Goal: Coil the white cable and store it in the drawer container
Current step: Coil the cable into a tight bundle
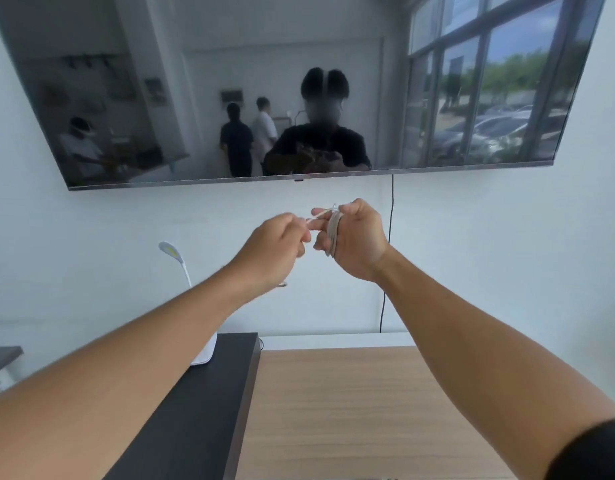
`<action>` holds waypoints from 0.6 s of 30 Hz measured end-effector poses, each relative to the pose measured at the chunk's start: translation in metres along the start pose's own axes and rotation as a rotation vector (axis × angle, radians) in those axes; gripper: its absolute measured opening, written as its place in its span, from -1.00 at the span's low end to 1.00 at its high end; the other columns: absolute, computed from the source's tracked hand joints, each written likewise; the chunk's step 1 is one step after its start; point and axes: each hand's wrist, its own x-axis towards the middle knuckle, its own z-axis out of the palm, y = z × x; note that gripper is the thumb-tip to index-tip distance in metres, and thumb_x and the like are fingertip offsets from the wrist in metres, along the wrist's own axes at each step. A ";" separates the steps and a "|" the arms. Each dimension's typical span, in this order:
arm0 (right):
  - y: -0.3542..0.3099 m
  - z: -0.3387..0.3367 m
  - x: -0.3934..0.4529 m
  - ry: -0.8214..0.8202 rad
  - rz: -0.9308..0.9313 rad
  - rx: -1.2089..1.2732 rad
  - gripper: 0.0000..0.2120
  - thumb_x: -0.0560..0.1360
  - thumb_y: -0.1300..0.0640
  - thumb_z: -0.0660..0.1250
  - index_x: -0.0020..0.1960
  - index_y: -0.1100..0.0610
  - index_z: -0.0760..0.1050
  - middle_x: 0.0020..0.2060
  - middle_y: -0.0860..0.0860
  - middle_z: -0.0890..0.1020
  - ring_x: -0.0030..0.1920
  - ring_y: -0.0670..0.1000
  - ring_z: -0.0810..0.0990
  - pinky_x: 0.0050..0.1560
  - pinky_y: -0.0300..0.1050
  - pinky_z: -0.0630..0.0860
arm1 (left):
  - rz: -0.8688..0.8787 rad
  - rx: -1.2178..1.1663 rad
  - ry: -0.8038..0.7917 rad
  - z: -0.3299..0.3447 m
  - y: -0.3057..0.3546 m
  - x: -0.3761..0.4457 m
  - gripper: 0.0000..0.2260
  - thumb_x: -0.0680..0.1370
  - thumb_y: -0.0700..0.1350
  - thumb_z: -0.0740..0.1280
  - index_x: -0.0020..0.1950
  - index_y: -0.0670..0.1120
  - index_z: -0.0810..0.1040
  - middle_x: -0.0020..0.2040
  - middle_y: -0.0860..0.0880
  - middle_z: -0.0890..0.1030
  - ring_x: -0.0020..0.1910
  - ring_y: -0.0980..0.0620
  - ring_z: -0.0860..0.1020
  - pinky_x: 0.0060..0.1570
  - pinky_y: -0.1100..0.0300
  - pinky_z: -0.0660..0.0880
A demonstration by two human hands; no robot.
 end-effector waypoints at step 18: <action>-0.008 0.024 -0.033 -0.563 0.204 -0.309 -0.47 0.71 -0.18 -0.01 0.08 0.24 0.52 -0.51 -0.05 0.41 -0.55 -0.07 0.15 -0.30 -0.13 0.24 | -0.495 -0.649 -0.138 0.008 -0.042 0.018 -0.69 0.63 -0.04 0.19 -0.33 -0.01 0.42 -0.49 0.04 0.31 -0.51 0.07 0.19 -0.44 0.20 0.14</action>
